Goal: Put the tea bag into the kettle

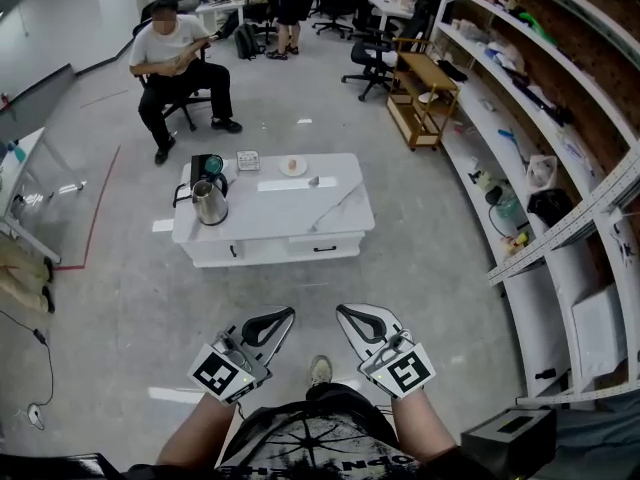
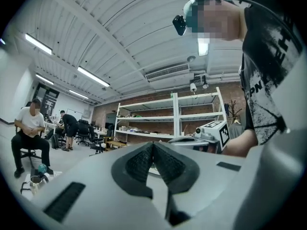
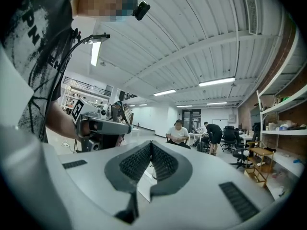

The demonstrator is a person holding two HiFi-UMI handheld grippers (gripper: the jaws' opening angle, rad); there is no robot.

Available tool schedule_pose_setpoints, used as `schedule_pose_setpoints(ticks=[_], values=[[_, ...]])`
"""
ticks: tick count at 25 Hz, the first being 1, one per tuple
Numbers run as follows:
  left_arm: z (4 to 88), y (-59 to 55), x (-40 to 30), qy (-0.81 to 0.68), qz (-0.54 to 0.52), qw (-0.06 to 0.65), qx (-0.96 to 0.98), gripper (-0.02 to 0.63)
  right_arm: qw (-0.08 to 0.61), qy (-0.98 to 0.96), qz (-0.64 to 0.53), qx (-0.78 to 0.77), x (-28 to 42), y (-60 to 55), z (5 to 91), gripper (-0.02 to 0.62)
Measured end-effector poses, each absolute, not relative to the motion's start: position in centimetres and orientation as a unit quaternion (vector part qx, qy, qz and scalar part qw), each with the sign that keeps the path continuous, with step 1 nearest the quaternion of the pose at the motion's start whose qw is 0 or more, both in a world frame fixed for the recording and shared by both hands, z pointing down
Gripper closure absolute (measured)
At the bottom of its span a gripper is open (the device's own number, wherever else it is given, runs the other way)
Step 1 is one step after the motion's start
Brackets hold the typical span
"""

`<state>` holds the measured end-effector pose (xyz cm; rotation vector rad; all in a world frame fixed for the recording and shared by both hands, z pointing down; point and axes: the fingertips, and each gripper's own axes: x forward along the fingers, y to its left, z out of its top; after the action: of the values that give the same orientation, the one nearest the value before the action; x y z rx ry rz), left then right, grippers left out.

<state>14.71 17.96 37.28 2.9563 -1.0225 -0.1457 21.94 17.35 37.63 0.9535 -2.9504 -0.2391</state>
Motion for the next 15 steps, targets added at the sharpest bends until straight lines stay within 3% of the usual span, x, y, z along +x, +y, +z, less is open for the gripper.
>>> schedule_pose_setpoints(ticks=[15], values=[[35.3,7.6,18.8,-0.379,-0.065,0.001,0.923,0.600,-0.002,-0.969,-0.101,0.227,24.9,7.3,37.1,0.586]])
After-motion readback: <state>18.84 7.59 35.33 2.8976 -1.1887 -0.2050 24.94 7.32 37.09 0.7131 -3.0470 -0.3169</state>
